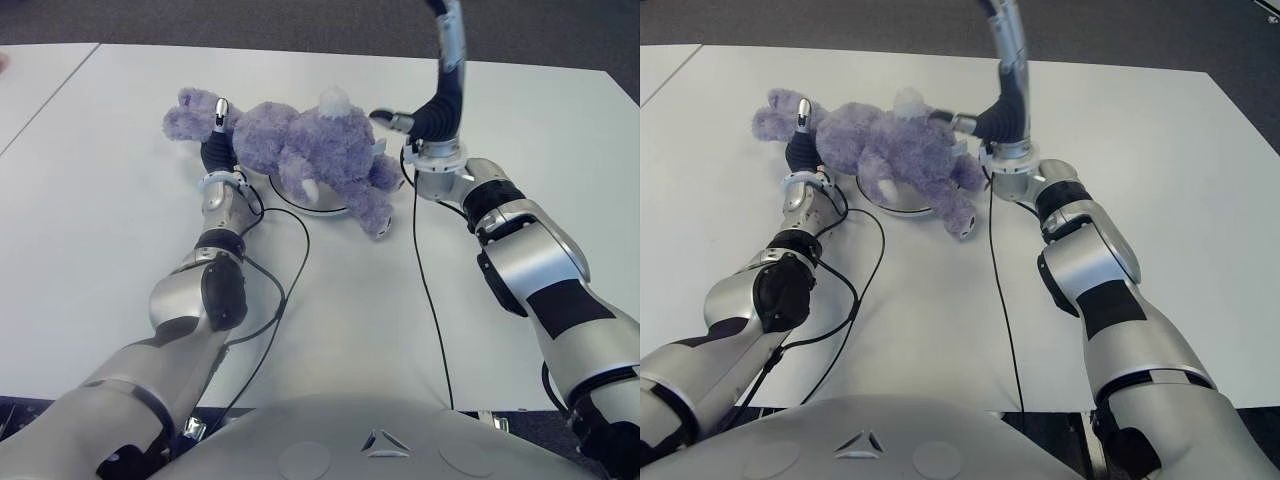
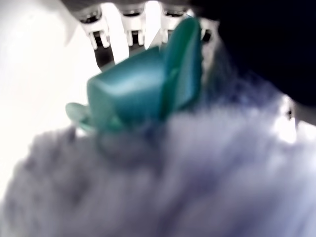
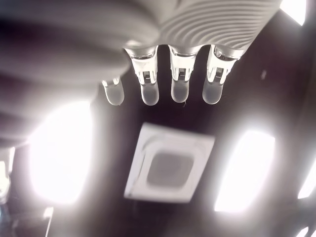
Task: Put the doll into the plate.
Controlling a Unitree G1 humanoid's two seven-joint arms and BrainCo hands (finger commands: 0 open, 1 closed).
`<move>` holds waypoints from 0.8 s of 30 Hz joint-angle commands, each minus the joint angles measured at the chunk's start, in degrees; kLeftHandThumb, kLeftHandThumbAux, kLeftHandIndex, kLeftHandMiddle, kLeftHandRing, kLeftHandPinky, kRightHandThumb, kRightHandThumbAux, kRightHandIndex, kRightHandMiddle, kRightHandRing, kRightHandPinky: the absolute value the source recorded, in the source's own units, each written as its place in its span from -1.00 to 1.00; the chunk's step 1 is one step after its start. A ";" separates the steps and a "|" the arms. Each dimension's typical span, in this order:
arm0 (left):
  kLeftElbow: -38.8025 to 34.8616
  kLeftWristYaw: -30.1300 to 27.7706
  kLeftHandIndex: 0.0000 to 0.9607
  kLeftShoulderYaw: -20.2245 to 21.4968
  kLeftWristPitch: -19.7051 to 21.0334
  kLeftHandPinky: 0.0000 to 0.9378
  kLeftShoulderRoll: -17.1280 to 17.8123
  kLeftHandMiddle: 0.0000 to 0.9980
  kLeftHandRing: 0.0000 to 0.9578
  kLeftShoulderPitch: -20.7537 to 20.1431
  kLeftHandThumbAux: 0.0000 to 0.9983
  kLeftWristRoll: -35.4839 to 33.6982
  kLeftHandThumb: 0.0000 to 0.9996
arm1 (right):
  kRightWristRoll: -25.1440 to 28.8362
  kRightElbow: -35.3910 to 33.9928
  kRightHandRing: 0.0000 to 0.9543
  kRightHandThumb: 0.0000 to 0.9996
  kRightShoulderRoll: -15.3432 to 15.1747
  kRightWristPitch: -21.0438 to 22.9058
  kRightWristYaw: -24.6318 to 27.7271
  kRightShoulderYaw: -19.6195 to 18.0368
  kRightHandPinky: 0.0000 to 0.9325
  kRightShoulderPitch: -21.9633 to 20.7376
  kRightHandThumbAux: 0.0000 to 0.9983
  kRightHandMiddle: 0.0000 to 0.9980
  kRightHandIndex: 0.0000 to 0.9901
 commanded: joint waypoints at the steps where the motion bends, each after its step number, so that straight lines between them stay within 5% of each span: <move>1: 7.57 1.82 -1.00 1.71 7.40 -0.71 -3.09 -0.82 -0.77 11.54 -0.06 -1.62 -1.00 | 10.44 1.27 -1.00 -0.87 -0.13 -2.45 9.90 -7.77 -0.96 -0.21 -0.05 -1.00 -1.00; 5: 7.55 1.73 -1.00 1.68 7.23 -0.73 -3.09 -0.83 -0.78 11.56 -0.06 -1.59 -1.00 | 21.17 2.67 -1.00 -0.86 -0.04 -1.90 23.18 -13.83 -0.94 -1.46 -0.05 -1.00 -1.00; 16: 7.58 2.16 -1.00 1.23 7.33 -0.71 -3.17 -0.83 -0.79 11.64 -0.05 -1.26 -1.00 | 47.26 2.17 -1.00 -0.98 0.10 10.29 59.89 -31.54 -1.00 -5.02 -0.22 -1.00 -1.00; 24: 7.54 1.68 -1.00 1.79 7.23 -0.70 -3.43 -0.84 -0.78 11.44 -0.06 -2.03 -1.00 | 52.64 3.05 -1.00 -1.00 -0.32 17.81 71.70 -37.96 -1.00 -4.74 -0.29 -1.00 -0.99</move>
